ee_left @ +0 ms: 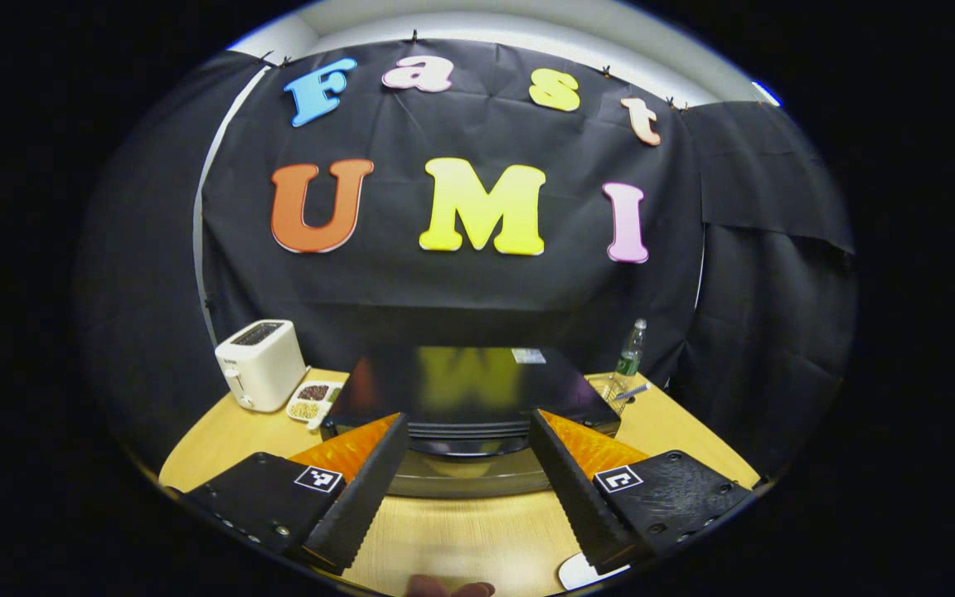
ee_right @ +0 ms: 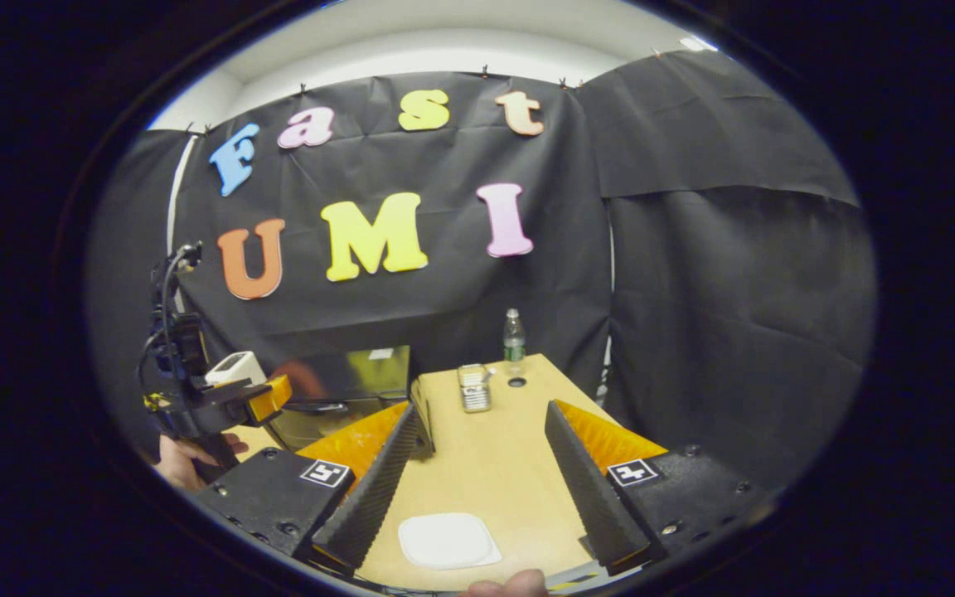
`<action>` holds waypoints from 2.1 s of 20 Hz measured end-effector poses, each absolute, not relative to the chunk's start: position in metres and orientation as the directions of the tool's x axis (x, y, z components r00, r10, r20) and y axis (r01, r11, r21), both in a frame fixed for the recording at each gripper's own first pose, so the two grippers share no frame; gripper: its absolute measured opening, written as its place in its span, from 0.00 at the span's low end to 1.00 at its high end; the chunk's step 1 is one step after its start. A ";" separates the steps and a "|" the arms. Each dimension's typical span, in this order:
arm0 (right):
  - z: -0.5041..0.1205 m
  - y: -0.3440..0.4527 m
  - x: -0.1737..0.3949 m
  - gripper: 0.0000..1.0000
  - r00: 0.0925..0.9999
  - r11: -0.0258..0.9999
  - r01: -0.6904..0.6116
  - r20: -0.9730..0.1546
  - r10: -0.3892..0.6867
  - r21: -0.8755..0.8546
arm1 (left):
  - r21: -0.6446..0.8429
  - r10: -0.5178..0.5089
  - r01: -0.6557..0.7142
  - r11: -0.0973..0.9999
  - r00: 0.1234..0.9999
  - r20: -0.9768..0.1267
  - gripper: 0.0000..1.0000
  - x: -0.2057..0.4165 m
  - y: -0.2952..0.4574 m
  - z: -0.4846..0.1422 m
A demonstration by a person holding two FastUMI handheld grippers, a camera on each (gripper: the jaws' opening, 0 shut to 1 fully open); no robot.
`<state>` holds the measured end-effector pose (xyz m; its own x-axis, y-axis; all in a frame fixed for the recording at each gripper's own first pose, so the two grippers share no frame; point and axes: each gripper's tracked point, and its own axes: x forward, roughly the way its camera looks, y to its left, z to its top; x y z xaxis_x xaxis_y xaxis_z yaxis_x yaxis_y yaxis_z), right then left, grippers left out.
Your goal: Open the electric oven with the left hand, put the food in, and close the electric oven.
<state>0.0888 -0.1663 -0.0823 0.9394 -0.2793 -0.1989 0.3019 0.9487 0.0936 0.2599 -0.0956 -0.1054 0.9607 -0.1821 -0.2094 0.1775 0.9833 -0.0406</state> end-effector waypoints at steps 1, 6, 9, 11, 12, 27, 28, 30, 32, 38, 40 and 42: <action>-0.077 -0.163 0.099 0.97 0.952 0.959 0.267 -0.179 -0.248 0.092 | -0.038 -0.176 0.172 0.984 0.968 -0.182 0.95 0.255 -0.093 -0.089; -0.042 -0.138 0.126 0.97 0.987 0.987 0.147 -0.071 -0.143 0.061 | -0.025 -0.121 0.119 0.993 0.989 -0.079 0.94 0.211 -0.067 -0.015; -0.011 -0.109 0.105 0.97 0.992 0.990 0.123 -0.011 -0.122 0.074 | -0.025 -0.111 0.110 0.994 0.994 -0.025 0.94 0.169 -0.051 0.019; 0.001 -0.088 0.083 0.97 0.994 0.992 0.108 0.003 -0.109 0.068 | -0.038 -0.107 0.106 0.994 0.994 -0.005 0.94 0.134 -0.039 0.034; 0.003 -0.075 0.070 0.97 0.995 0.993 0.100 -0.001 -0.100 0.063 | -0.047 -0.106 0.105 0.993 0.994 -0.007 0.94 0.117 -0.034 0.037; -0.006 0.023 -0.072 0.97 0.998 0.999 0.028 -0.055 -0.027 0.031 | -0.085 -0.072 0.069 0.994 0.997 -0.034 0.93 -0.059 0.018 0.018; -0.005 0.023 -0.075 0.97 0.998 0.999 0.026 -0.055 -0.024 0.029 | -0.083 -0.073 0.070 0.994 0.997 -0.039 0.93 -0.063 0.018 0.016; 0.001 0.019 -0.080 0.97 0.999 0.999 0.032 -0.038 -0.031 0.034 | -0.085 -0.068 0.065 0.994 0.997 -0.037 0.93 -0.068 0.019 0.016; -0.004 0.019 -0.081 0.97 0.998 0.999 0.034 -0.045 -0.032 0.040 | -0.083 -0.067 0.062 0.995 0.996 -0.051 0.93 -0.071 0.019 0.013; -0.010 0.021 -0.084 0.99 0.999 0.998 0.032 -0.040 -0.030 0.047 | -0.075 -0.056 0.053 0.996 0.997 -0.048 0.93 -0.070 0.024 0.015; -0.011 0.025 -0.081 0.99 0.999 0.999 0.023 -0.043 -0.021 0.041 | -0.080 -0.051 0.047 0.996 0.997 -0.054 0.93 -0.070 0.026 0.011; -0.009 0.027 -0.079 0.99 0.999 0.999 0.016 -0.040 -0.014 0.039 | -0.081 -0.042 0.038 0.996 0.998 -0.054 0.93 -0.069 0.028 0.011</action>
